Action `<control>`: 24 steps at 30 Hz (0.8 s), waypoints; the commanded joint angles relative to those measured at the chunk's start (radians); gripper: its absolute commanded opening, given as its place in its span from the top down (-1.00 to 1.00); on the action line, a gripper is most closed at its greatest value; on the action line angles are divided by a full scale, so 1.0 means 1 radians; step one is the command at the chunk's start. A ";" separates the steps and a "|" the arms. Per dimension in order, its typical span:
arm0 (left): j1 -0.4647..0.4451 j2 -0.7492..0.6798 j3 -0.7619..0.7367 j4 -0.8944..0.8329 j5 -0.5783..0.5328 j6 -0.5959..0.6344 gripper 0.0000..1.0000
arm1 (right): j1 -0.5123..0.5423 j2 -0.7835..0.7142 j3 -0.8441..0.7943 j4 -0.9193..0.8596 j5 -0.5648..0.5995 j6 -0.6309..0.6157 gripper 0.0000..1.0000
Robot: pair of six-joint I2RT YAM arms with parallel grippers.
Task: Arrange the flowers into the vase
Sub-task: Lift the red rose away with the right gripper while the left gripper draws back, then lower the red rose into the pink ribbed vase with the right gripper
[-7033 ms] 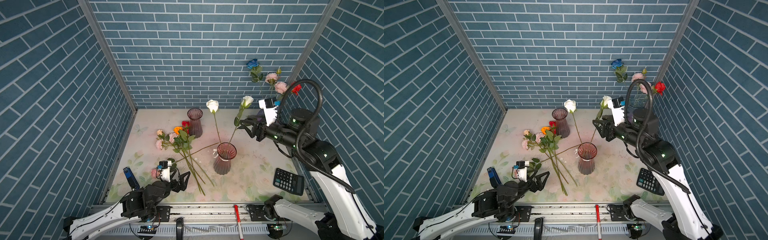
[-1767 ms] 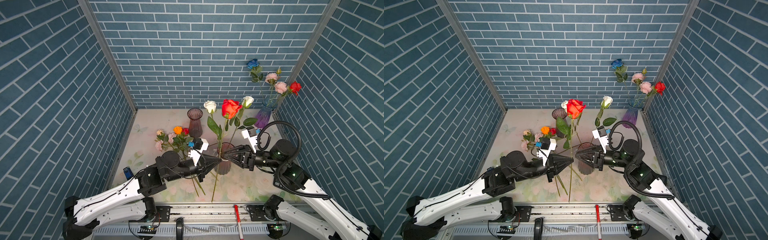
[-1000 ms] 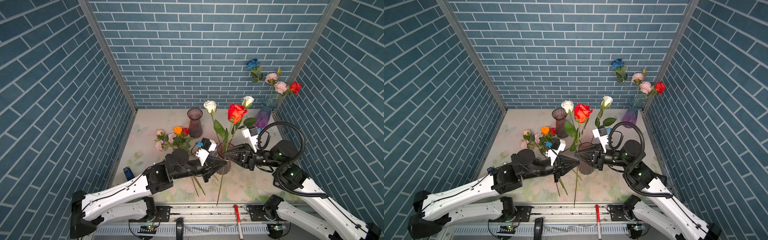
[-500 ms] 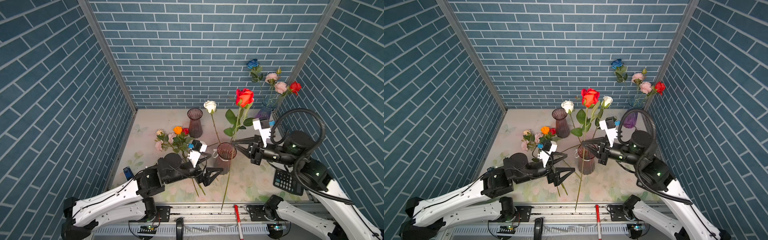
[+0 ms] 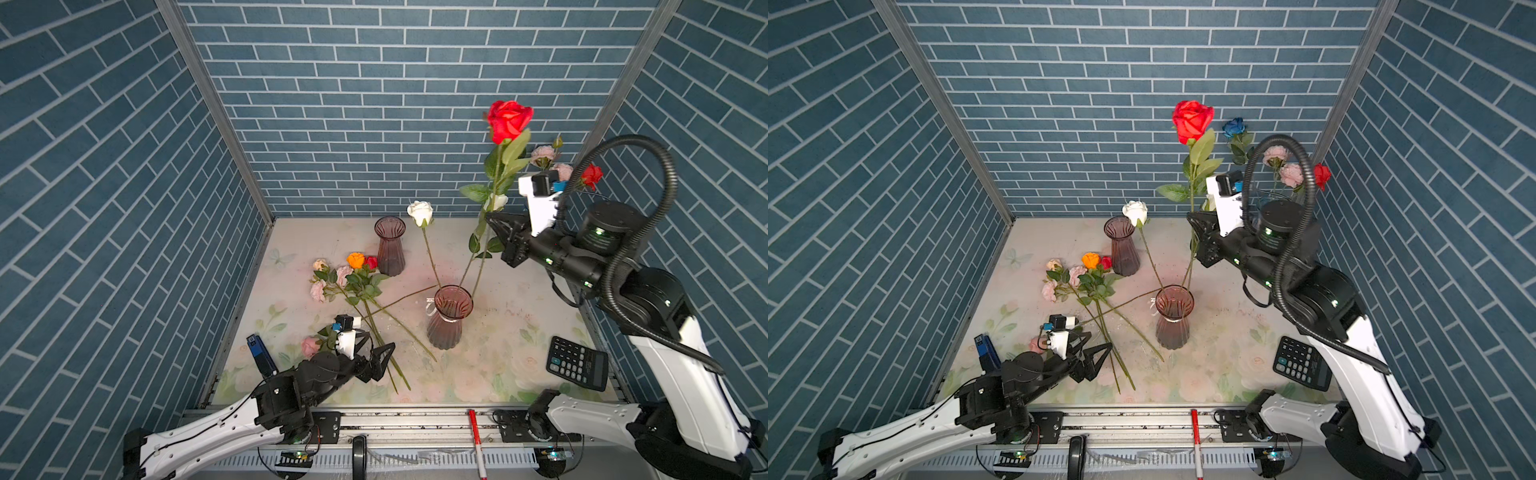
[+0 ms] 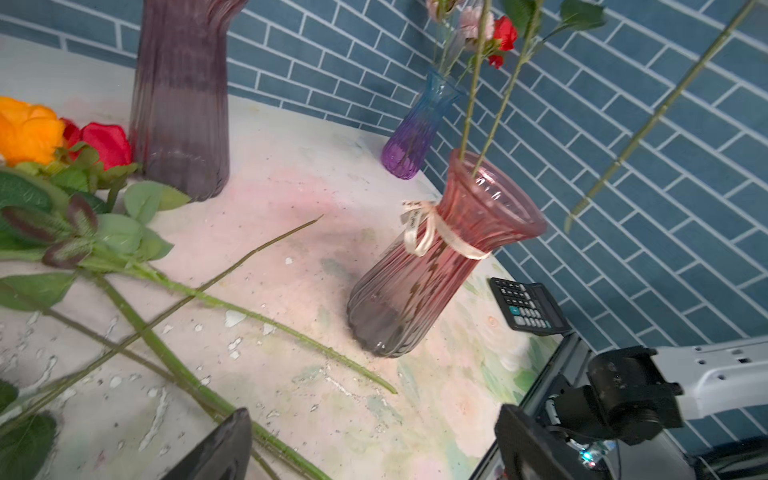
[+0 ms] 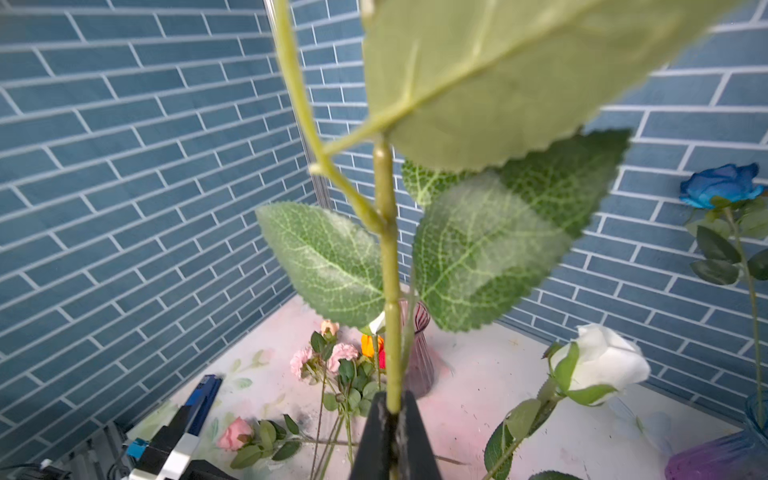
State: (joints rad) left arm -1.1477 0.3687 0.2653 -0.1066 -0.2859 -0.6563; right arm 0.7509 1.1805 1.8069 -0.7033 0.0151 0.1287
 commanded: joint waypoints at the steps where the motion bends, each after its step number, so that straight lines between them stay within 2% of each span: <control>1: 0.002 -0.057 -0.047 0.049 -0.080 -0.051 -0.78 | -0.010 0.018 0.036 -0.006 0.017 -0.048 1.00; 4: 0.003 -0.119 -0.079 0.035 -0.133 -0.053 -0.66 | -0.025 0.037 0.027 0.010 -0.007 -0.034 1.00; 7: 0.002 -0.172 -0.096 0.008 -0.156 -0.063 -0.64 | -0.039 0.036 -0.004 0.050 -0.036 -0.017 1.00; 9: 0.002 -0.198 -0.097 -0.019 -0.163 -0.075 -0.74 | -0.050 0.037 -0.006 0.067 -0.052 -0.003 1.00; 11: 0.002 -0.213 -0.093 -0.042 -0.162 -0.081 -0.98 | -0.060 0.042 0.011 0.078 -0.074 0.010 1.00; 18: 0.002 -0.197 -0.081 -0.041 -0.132 -0.059 -0.99 | -0.077 0.063 0.059 0.089 -0.098 0.028 1.00; 24: 0.002 -0.165 -0.078 -0.022 -0.120 -0.048 -0.99 | -0.081 0.053 -0.026 0.137 -0.128 0.052 1.00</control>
State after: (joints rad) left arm -1.1477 0.1951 0.1806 -0.1410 -0.4129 -0.7216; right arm 0.6735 1.2373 1.8141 -0.6125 -0.0765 0.1513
